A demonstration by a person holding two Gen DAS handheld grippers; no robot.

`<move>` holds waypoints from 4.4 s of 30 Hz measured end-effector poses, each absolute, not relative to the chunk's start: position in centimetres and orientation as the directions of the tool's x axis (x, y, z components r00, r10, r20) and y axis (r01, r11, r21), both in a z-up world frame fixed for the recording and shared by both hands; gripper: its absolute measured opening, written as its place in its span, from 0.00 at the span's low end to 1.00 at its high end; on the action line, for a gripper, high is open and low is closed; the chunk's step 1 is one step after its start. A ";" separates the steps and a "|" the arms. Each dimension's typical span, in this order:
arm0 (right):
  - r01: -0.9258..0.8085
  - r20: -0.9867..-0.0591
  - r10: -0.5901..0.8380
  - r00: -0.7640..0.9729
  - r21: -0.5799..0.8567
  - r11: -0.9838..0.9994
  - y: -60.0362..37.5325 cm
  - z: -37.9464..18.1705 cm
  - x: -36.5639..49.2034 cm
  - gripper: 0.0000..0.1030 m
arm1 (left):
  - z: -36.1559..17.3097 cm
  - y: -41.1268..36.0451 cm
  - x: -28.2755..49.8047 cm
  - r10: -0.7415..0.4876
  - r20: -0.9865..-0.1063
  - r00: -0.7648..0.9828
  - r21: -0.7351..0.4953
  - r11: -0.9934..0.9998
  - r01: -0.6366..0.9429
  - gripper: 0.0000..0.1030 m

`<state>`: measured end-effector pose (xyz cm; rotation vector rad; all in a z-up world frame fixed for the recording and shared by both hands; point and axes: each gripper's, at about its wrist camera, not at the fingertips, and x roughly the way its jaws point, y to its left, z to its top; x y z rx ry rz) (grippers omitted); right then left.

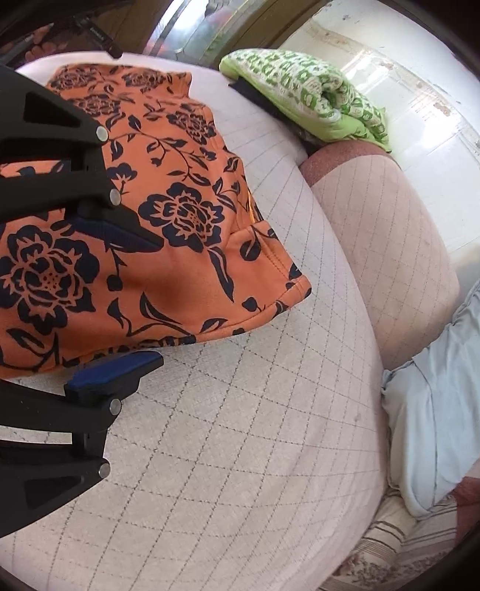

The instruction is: Fold small clothes

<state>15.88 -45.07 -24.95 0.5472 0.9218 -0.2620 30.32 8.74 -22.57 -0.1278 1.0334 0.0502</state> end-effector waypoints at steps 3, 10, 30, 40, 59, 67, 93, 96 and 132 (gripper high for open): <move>0.419 -0.804 0.049 0.593 0.360 0.833 -45.8 -25.0 15.0 0.58 | -23.4 10.7 29.2 -0.170 -0.867 0.469 -0.246 0.963 -0.107 0.90; 0.403 -0.779 0.129 0.614 0.449 0.798 -47.1 -25.6 12.4 0.59 | -25.1 9.1 27.3 -0.183 -0.888 0.421 -0.221 0.974 -0.042 0.78; 0.488 -0.691 0.321 0.647 0.699 0.522 -45.3 -28.7 6.0 0.63 | -26.3 6.6 26.0 -0.190 -0.879 0.438 -0.209 0.978 0.005 0.80; 0.498 -0.667 0.262 0.698 0.714 0.493 -44.0 -29.4 8.3 0.67 | -25.8 9.0 20.3 -0.315 -0.848 0.427 -0.421 0.889 -0.179 0.80; 0.486 -0.679 0.210 0.703 0.675 0.555 -43.2 -29.7 8.4 0.54 | -27.9 6.6 24.9 -0.425 -0.760 0.492 -0.570 0.800 -0.189 0.33; 0.451 -0.660 0.118 0.742 0.621 0.641 -42.7 -27.8 8.0 0.19 | -27.4 7.3 23.8 -0.463 -0.720 0.516 -0.612 0.775 -0.158 0.20; 0.383 -0.652 0.046 0.757 0.499 0.777 -41.2 -25.1 4.4 0.14 | -24.8 7.3 20.8 -0.432 -0.740 0.515 -0.553 0.827 -0.102 0.17; 0.454 -0.709 0.135 0.692 0.573 0.683 -43.1 -27.2 4.8 0.19 | -25.4 7.6 21.6 -0.368 -0.800 0.474 -0.492 0.854 -0.169 0.26; 0.200 -0.774 0.187 0.605 0.375 0.905 -37.5 -24.6 22.4 0.23 | -23.2 -0.1 31.4 -0.141 -0.827 0.545 -0.231 0.968 -0.099 0.55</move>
